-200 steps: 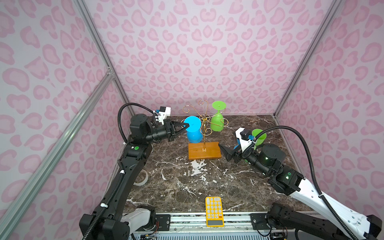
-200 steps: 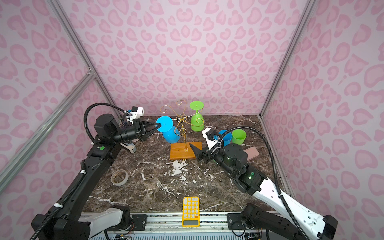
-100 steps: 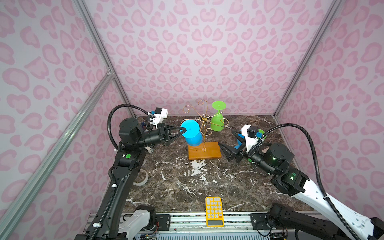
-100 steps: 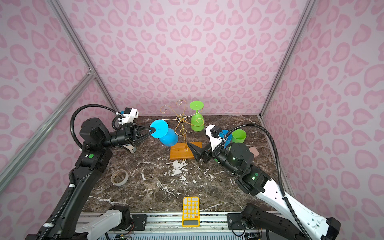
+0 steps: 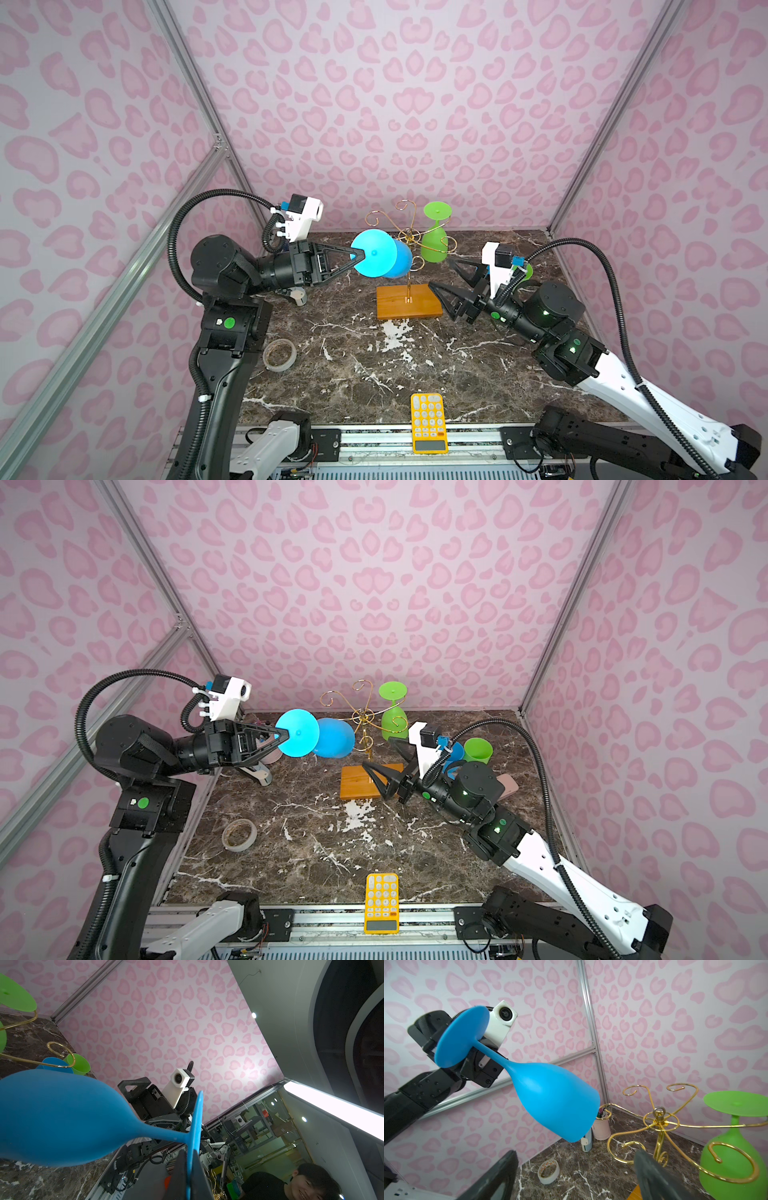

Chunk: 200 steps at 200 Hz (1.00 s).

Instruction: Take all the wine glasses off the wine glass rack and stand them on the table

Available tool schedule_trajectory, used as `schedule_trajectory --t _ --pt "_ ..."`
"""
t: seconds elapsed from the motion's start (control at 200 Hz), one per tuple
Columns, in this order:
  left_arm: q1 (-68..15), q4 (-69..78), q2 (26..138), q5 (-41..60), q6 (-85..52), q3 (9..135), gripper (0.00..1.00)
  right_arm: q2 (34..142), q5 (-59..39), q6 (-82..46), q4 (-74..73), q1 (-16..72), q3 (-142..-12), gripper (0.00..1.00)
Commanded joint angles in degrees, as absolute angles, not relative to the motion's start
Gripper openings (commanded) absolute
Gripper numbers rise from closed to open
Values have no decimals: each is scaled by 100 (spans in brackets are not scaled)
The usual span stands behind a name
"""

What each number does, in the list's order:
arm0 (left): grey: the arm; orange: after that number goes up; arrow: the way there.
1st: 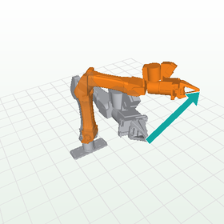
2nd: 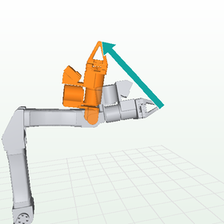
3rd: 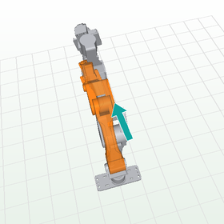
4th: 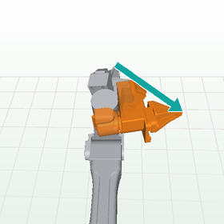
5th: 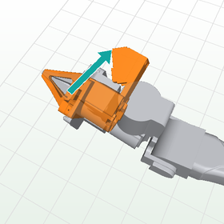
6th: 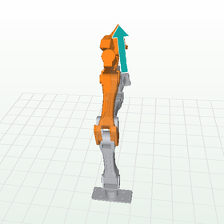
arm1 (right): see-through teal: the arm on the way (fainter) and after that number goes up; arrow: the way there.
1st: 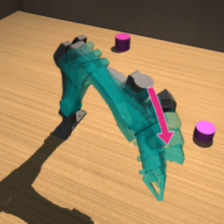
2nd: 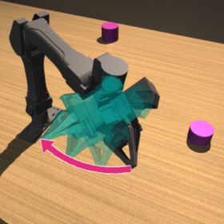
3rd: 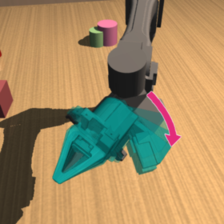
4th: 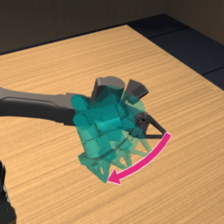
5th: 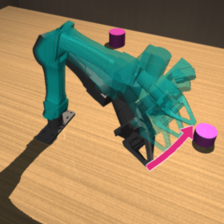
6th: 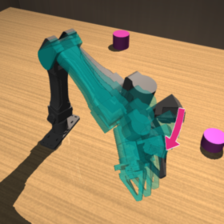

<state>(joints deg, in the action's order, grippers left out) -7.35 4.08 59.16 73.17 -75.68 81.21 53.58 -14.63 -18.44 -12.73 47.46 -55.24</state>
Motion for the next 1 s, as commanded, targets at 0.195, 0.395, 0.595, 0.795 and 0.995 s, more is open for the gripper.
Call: schedule_trajectory --t 0.195,0.395,0.595,0.795,0.995 --pt "-741 1968 6142 7482 -8721 8522 4 5124 -1173 -2700 -2589 4742 -5107 88" --pt "-941 2526 6300 7446 -9122 8595 4 5354 -1356 -2857 -3325 4658 -5000 85" --pt "-1288 2983 6577 7409 -9423 8882 4 5853 -2019 -4230 -4987 3856 -4868 81" --pt "-1427 3080 6730 7418 -9465 9076 4 6396 -2750 -5563 -6857 3149 -4535 80" --pt "-1483 3149 6806 7427 -9527 9127 4 7591 -3907 -6978 -8929 2935 -5021 74"
